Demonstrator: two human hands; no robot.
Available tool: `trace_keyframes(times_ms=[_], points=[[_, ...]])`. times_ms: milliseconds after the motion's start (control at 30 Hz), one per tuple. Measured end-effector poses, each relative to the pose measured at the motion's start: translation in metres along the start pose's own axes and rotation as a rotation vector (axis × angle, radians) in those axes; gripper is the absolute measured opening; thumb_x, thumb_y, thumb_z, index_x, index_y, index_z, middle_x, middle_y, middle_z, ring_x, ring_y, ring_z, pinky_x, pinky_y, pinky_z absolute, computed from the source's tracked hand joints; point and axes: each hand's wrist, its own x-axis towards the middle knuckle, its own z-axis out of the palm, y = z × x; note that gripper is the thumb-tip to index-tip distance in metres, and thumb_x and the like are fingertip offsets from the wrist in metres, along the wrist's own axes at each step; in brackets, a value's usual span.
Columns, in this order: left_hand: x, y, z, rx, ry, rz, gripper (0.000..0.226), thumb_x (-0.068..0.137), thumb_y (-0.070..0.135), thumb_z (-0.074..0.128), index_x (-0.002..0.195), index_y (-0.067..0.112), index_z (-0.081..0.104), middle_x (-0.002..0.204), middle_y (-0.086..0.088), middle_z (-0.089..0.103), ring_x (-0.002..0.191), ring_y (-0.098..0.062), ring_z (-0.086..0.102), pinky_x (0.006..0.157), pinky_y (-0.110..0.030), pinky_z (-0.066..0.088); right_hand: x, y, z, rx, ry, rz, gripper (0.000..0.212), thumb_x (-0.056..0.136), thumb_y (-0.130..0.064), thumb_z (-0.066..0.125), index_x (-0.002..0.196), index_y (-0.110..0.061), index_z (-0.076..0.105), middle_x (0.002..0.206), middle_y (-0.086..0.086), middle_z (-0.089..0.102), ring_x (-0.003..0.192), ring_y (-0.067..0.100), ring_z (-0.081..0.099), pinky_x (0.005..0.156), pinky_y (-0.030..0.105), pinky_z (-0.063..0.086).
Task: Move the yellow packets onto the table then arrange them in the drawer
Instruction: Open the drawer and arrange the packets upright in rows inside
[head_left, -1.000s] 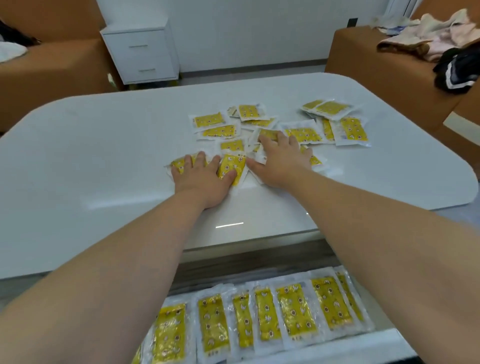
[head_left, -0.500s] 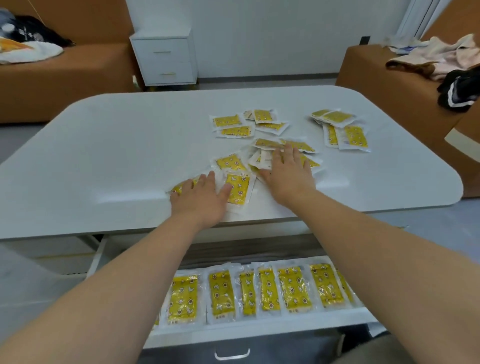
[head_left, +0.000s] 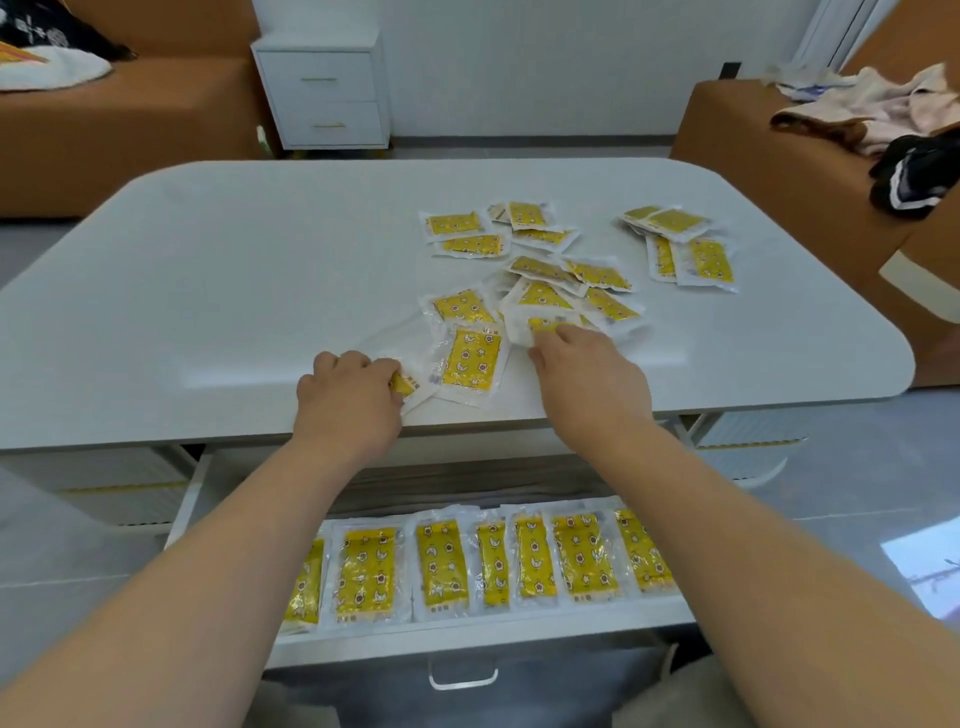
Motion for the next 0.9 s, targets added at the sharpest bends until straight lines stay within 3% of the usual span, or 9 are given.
trace_keyframes(times_ms=[167,267,333,500,700,833,900], points=[[0.001,0.0,-0.003,0.037,-0.005,-0.019,0.041,0.102,0.043,0.044,0.137,0.025,0.05,0.133,-0.009,0.052,0.121,-0.031,0.045,0.096,-0.042,0.038,-0.014,-0.014,0.011,0.018,-0.181,0.011,0.046,0.105,-0.051,0.036,0.122,-0.018,0.063,0.125,0.004,0.054,0.12,0.027,0.05,0.086,0.044,0.051],[0.003,-0.001,-0.003,0.044,0.005,-0.034,0.046,0.099,0.047,0.047,0.136,0.02,0.049,0.132,-0.01,0.052,0.12,-0.032,0.047,0.095,-0.043,0.039,-0.008,-0.015,0.007,0.044,-0.126,0.094,0.053,0.104,-0.058,0.032,0.121,-0.02,0.065,0.128,0.005,0.053,0.12,0.028,0.049,0.088,0.045,0.05],[0.004,0.0,-0.004,-0.007,-0.014,-0.068,0.053,0.097,0.049,0.049,0.141,0.02,0.045,0.136,-0.013,0.048,0.125,-0.034,0.043,0.099,-0.045,0.038,-0.001,-0.013,0.003,0.035,-0.084,0.174,0.051,0.104,-0.057,0.035,0.128,-0.018,0.058,0.133,0.009,0.049,0.123,0.031,0.047,0.088,0.046,0.047],[0.008,-0.001,-0.005,-0.147,-0.064,-0.148,0.065,0.092,0.055,0.055,0.146,0.023,0.04,0.14,-0.013,0.039,0.131,-0.035,0.036,0.106,-0.047,0.034,0.008,-0.013,0.007,0.105,-0.171,0.302,0.063,0.097,-0.05,0.058,0.142,-0.012,0.037,0.139,0.019,0.041,0.126,0.039,0.044,0.092,0.048,0.046],[0.008,-0.013,0.002,-0.176,-0.091,-0.121,0.069,0.093,0.063,0.048,0.15,0.026,0.034,0.143,-0.009,0.031,0.133,-0.034,0.029,0.106,-0.046,0.032,0.014,-0.014,0.012,0.394,-0.224,0.394,0.061,0.085,-0.037,0.075,0.13,-0.015,0.041,0.13,0.016,0.043,0.108,0.037,0.056,0.088,0.043,0.049],[0.0,-0.017,0.011,-0.06,-0.059,-0.014,0.073,0.099,0.064,0.03,0.158,0.023,0.017,0.156,-0.009,0.022,0.137,-0.036,0.023,0.108,-0.05,0.031,0.013,-0.013,0.01,0.493,-0.204,0.323,0.044,0.081,-0.028,0.077,0.113,-0.023,0.047,0.106,0.0,0.055,0.082,0.013,0.055,0.061,0.03,0.042],[-0.004,-0.018,0.017,-0.036,-0.048,0.014,0.073,0.1,0.064,0.022,0.16,0.023,0.01,0.161,-0.007,0.017,0.141,-0.035,0.02,0.11,-0.051,0.028,0.011,-0.013,0.01,0.504,-0.208,0.302,0.041,0.081,-0.027,0.078,0.112,-0.024,0.052,0.099,-0.007,0.055,0.076,0.004,0.048,0.056,0.024,0.037]])
